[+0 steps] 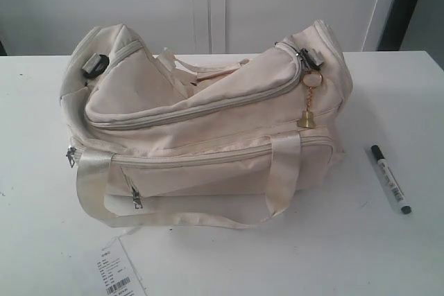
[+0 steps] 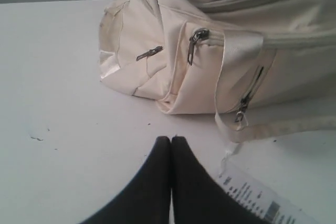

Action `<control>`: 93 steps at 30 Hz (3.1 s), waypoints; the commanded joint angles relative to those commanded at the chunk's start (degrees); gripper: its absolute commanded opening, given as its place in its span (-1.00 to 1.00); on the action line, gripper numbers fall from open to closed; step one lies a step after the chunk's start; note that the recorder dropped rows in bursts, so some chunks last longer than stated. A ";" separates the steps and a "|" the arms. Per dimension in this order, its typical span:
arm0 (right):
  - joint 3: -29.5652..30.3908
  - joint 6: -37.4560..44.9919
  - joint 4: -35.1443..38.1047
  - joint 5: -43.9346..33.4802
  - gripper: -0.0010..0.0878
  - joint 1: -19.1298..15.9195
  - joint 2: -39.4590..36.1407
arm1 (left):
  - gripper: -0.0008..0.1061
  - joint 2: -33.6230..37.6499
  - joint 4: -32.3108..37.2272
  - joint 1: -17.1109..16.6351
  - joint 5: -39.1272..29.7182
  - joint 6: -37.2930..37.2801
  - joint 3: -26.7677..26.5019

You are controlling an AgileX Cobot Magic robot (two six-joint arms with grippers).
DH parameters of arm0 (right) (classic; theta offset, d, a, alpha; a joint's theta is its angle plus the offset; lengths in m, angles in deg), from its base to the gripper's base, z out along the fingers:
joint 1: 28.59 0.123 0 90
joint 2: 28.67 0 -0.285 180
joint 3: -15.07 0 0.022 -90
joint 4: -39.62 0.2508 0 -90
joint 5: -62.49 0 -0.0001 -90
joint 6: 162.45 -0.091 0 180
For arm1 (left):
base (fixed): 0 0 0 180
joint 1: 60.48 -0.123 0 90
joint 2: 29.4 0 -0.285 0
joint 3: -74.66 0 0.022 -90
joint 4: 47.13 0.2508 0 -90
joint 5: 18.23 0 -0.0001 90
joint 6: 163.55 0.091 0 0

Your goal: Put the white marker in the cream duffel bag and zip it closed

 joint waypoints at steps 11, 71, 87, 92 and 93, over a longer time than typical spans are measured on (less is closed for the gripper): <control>-23.21 3.87 -6.45 -0.74 -0.98 0.00 -35.01 | -0.99 0.00 0.01 0.00 0.87 -1.95 0.00; -80.38 41.56 35.32 -58.95 0.42 0.09 -104.31 | -0.99 0.00 -3.71 0.00 2.40 -6.18 0.00; -80.38 45.97 37.23 -59.70 -0.98 0.58 -105.11 | -0.99 0.00 -2.79 0.00 7.07 -14.38 -5.57; -80.38 45.97 37.23 -59.08 -0.98 0.58 -105.11 | -0.99 4.81 -2.38 0.00 6.87 -9.15 -11.07; -80.38 45.97 37.23 -59.18 -0.98 0.58 -105.11 | -0.99 6.41 -2.38 0.00 6.87 -8.80 -12.01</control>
